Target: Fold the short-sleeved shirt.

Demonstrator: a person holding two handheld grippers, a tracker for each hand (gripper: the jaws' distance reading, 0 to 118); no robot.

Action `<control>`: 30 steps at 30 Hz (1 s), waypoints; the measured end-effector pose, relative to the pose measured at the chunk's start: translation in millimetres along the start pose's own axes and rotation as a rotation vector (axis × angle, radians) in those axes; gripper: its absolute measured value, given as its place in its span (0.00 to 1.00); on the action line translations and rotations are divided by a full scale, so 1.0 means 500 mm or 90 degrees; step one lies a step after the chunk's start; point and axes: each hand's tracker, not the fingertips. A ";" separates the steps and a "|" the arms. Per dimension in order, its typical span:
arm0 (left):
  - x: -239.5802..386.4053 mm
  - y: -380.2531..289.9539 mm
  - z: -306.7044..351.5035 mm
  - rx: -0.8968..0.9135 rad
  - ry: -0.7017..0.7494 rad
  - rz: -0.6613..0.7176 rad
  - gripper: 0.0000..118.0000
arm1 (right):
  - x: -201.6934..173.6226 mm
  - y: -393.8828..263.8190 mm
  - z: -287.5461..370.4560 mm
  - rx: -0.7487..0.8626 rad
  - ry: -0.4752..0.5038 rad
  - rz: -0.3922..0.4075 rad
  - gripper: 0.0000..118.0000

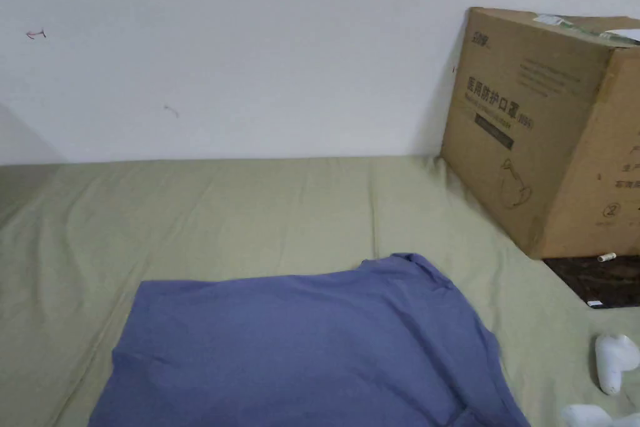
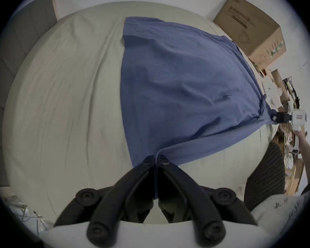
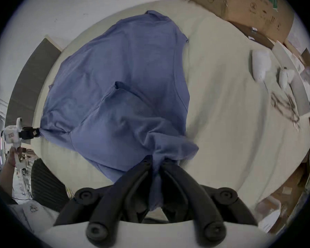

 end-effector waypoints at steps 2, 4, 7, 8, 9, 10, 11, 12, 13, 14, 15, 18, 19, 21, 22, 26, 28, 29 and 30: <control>0.010 -0.027 0.013 -0.009 0.004 -0.004 0.01 | -0.006 -0.023 0.008 -0.003 -0.009 0.010 0.02; 0.015 -0.040 0.019 -0.017 0.001 -0.002 0.02 | -0.014 -0.033 0.012 -0.004 -0.011 0.014 0.09; 0.021 -0.053 0.024 -0.015 0.006 0.001 0.08 | -0.021 -0.043 0.005 -0.012 -0.035 0.012 0.21; 0.025 -0.056 0.024 -0.014 0.014 0.000 0.21 | -0.022 -0.049 -0.001 -0.024 -0.054 0.012 0.42; 0.027 -0.058 0.023 -0.013 0.025 -0.002 0.43 | -0.025 -0.056 -0.005 -0.025 -0.063 0.017 0.68; 0.031 -0.065 0.021 -0.013 0.031 0.003 0.73 | -0.028 -0.063 -0.007 -0.018 -0.075 0.021 0.84; 0.028 -0.069 0.019 -0.019 0.017 0.017 0.82 | -0.033 -0.064 -0.006 -0.015 -0.079 0.021 0.84; 0.027 -0.074 0.016 -0.023 -0.003 0.034 0.83 | -0.033 -0.067 -0.005 -0.014 -0.077 0.019 0.84; 0.024 -0.080 0.015 -0.013 -0.039 0.045 0.82 | -0.033 -0.071 -0.002 -0.004 -0.066 0.012 0.84; 0.033 -0.082 0.021 0.000 -0.052 0.049 0.82 | -0.031 -0.074 0.002 0.006 -0.053 0.001 0.84; 0.035 -0.086 0.023 0.010 -0.055 0.045 0.82 | -0.030 -0.077 0.007 0.014 -0.045 -0.006 0.84; 0.074 -0.086 0.060 0.053 -0.047 0.032 0.83 | -0.044 -0.087 0.041 0.063 -0.037 -0.009 0.84; 0.082 -0.086 0.075 0.075 -0.057 0.035 0.84 | -0.052 -0.090 0.066 0.095 -0.040 -0.002 0.84; 0.100 -0.085 0.112 0.114 -0.072 0.057 0.85 | -0.070 -0.092 0.106 0.153 -0.038 0.010 0.84; 0.081 -0.074 0.116 0.142 -0.070 0.062 0.85 | -0.081 -0.091 0.127 0.177 -0.039 0.015 0.84; 0.084 -0.057 0.137 0.250 -0.038 0.021 0.32 | -0.121 -0.097 0.199 0.292 0.000 -0.001 0.58; 0.080 -0.051 0.142 0.292 -0.011 0.018 0.02 | -0.145 -0.104 0.229 0.342 0.047 -0.028 0.02; 0.079 -0.051 0.142 0.299 -0.010 0.026 0.02 | -0.152 -0.107 0.233 0.364 0.047 -0.040 0.00; 0.120 -0.074 0.200 0.319 -0.019 0.066 0.02 | -0.161 -0.112 0.240 0.391 0.044 -0.052 0.00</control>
